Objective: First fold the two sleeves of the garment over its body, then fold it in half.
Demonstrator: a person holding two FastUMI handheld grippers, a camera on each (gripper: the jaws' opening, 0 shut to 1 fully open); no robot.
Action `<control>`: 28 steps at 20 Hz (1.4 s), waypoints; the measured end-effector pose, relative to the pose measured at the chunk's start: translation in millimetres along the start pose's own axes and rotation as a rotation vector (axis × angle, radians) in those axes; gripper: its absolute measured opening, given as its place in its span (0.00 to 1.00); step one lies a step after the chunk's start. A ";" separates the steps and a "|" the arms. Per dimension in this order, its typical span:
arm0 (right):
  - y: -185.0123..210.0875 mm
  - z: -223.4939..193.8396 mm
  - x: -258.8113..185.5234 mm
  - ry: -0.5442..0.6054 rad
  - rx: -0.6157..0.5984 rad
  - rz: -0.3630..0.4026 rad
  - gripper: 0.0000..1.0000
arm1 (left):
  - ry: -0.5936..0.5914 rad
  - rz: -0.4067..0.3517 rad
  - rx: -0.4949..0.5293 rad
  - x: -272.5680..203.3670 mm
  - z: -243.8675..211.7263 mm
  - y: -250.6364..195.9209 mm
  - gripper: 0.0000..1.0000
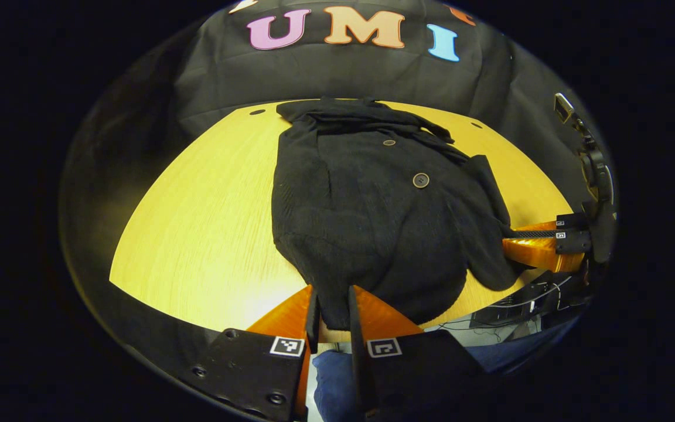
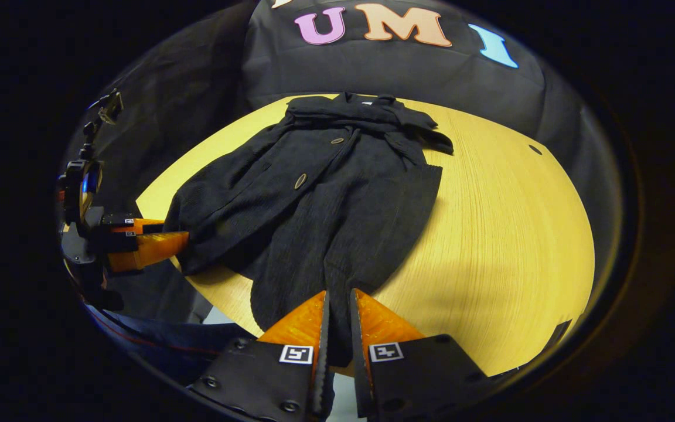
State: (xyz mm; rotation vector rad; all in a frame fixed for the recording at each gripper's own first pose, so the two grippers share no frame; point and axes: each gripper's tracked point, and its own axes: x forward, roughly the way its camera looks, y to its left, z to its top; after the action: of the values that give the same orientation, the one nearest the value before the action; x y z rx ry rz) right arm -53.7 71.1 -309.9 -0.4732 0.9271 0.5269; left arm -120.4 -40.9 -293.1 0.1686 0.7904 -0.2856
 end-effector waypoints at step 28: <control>-27.3 83.1 -41.5 -0.148 -0.133 0.072 0.03 | -0.172 0.079 -0.095 -22.8 110.5 1.6 0.00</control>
State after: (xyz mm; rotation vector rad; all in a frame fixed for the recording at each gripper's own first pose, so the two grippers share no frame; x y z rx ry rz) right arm -6.0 89.8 -227.7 -0.5152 0.7725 0.6827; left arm -60.6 -63.2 -200.1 0.0842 0.6242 -0.1842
